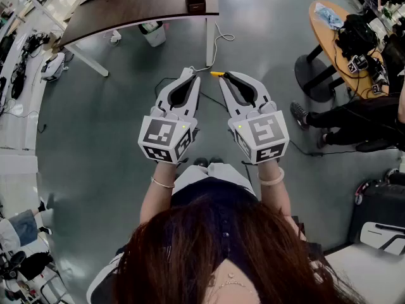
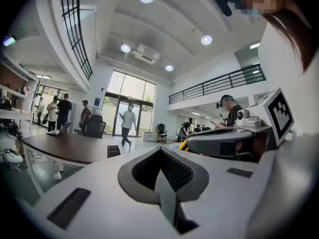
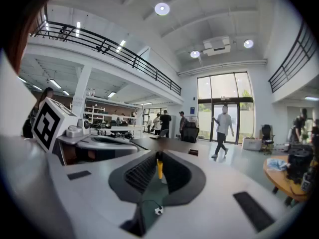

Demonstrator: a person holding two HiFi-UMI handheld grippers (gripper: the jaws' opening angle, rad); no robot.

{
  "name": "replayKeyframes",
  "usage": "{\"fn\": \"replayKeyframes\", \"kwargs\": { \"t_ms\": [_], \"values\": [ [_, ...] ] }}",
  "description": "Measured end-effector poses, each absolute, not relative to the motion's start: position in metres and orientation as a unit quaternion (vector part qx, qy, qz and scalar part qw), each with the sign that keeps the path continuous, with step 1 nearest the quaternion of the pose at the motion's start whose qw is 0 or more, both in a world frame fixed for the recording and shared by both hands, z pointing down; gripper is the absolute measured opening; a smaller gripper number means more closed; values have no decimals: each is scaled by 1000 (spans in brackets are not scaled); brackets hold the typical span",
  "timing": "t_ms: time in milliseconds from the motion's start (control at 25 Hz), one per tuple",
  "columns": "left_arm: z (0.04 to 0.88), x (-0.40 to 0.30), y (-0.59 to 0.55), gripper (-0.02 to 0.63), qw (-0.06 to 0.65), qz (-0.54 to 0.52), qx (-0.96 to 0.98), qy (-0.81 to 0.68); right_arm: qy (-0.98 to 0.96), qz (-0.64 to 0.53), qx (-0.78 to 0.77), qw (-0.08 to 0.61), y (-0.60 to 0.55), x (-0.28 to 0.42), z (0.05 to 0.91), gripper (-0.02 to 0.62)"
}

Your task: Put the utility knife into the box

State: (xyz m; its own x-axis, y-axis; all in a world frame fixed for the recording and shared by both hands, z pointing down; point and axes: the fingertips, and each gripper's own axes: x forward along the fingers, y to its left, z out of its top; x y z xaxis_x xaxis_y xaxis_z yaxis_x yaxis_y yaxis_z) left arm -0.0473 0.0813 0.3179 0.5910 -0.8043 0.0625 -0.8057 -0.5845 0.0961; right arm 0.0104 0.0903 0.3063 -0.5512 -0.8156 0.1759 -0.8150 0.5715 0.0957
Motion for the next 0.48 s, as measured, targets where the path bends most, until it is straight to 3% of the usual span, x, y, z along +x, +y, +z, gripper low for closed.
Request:
{"fn": "replayKeyframes", "kwargs": {
  "t_ms": [480],
  "values": [
    [324,-41,79,-8,62,8,893,-446,-887,7,453,88,91,11,306,49]
  ]
}}
